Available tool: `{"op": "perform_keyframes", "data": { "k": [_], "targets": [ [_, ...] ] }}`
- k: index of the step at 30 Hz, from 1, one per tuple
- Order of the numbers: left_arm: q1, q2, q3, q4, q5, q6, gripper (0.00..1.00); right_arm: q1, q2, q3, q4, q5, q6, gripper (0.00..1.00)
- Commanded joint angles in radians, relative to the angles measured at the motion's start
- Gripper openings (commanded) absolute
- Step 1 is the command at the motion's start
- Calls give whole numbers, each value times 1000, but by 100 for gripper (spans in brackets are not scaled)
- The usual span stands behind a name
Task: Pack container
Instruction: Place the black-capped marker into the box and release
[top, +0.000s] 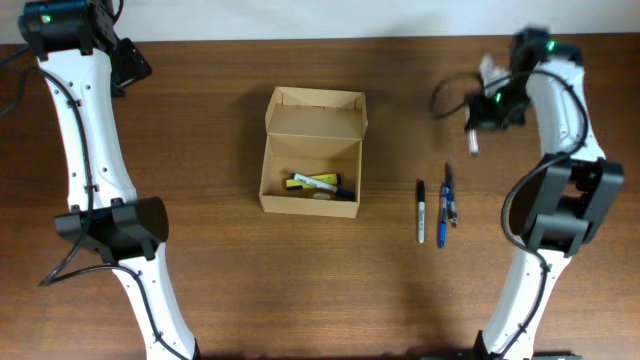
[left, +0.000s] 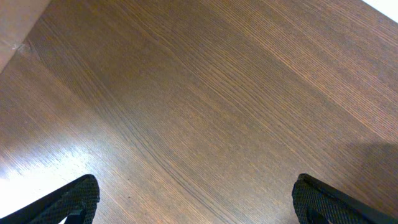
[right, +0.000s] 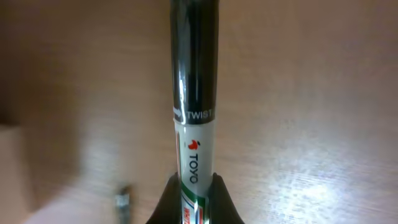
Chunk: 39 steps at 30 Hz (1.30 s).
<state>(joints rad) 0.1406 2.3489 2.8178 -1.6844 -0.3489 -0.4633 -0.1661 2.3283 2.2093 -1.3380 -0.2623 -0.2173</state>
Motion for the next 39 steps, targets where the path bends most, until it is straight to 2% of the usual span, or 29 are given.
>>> {"op": "perform_keyframes", "data": {
  "k": [1,6,11,17,23,32,39],
  "targets": [
    [5,-19,-5,-3,-11,9,100,82,-117,231,-95,-101,-113,4],
    [5,-19,-5,-3,-11,9,100,253,-140,468,-241,-72,-258,4],
    [5,-19,-5,-3,-11,9,100,461,-135,486,-282,39,-440,4],
    [5,-19,-5,-3,-11,9,100,625,-95,372,-271,54,-587,4],
    [5,-19,-5,-3,-11,9,100,723,-74,143,-113,65,-624,4],
    [5,-19,-5,-3,-11,9,100,760,-70,-134,81,120,-624,4],
    [5,-19,-5,-3,-11,9,100,755,-46,-243,169,116,-624,4]
  ]
}}
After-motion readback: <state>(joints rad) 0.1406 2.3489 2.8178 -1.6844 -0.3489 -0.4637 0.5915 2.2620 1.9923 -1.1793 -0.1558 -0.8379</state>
